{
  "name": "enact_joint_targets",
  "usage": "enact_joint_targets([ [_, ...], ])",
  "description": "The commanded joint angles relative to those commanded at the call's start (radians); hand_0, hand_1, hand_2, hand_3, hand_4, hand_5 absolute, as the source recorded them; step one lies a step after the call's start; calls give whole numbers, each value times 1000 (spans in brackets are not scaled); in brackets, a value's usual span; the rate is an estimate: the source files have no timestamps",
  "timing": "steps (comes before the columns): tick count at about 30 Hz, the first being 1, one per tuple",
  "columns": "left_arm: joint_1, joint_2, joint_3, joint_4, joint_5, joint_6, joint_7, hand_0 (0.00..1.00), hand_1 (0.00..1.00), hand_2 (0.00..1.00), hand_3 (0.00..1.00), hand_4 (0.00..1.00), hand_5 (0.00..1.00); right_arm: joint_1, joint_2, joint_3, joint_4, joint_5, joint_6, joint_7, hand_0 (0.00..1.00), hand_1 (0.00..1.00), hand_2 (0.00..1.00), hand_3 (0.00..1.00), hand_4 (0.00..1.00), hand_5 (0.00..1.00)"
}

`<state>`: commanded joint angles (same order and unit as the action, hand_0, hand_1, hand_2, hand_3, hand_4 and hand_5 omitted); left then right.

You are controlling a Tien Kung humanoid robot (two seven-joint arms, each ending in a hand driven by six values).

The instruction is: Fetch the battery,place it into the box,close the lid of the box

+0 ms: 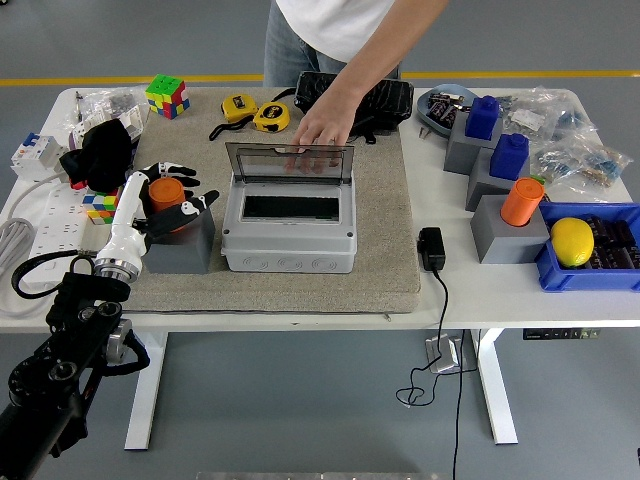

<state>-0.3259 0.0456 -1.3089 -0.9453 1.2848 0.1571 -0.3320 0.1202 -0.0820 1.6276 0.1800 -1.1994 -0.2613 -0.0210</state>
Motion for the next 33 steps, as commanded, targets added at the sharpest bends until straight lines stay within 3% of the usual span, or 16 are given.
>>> enact_joint_targets([
  [1, 0, 0, 1, 0, 0, 1, 0, 277, 363, 331, 303, 998, 130, 0, 0, -1, 0, 2, 0, 0, 988, 910, 868, 902, 998, 998],
  [12, 2, -1, 8, 1, -5, 13, -1, 258, 321, 296, 263, 998, 117, -2, -1, 0, 0, 0, -1, 0, 989, 911, 868, 902, 998, 998],
  [13, 3, -1, 9, 2, -7, 15, -2, 222, 245, 245, 224, 998, 116, -2, -1, 0, 0, 1, -1, -1, 989, 911, 867, 903, 998, 998],
  [18, 3, -2, 13, 1, -9, 26, -3, 222, 245, 245, 224, 998, 116, -3, -2, 1, 0, -1, -1, -2, 989, 911, 867, 903, 998, 998],
  [19, 4, -2, 13, 2, -6, 30, -2, 114, 93, 142, 148, 998, 98, -4, -2, 0, 0, 0, -2, -2, 990, 913, 867, 903, 998, 998],
  [24, 7, -3, 15, 10, -20, 65, -15, 114, 93, 142, 148, 998, 98, -5, -3, -1, 0, 0, -3, -2, 990, 913, 867, 903, 998, 998],
  [25, 7, -3, 15, 11, -23, 70, -17, 55, 27, 72, 67, 998, 98, -5, -3, -2, 0, 0, -3, -2, 990, 914, 868, 903, 998, 998],
  [33, 6, -4, 15, 12, -62, 110, -38, 27, 2, 42, 26, 998, 97, -4, -3, -3, 0, 1, -2, -3, 990, 914, 867, 903, 998, 998],
])
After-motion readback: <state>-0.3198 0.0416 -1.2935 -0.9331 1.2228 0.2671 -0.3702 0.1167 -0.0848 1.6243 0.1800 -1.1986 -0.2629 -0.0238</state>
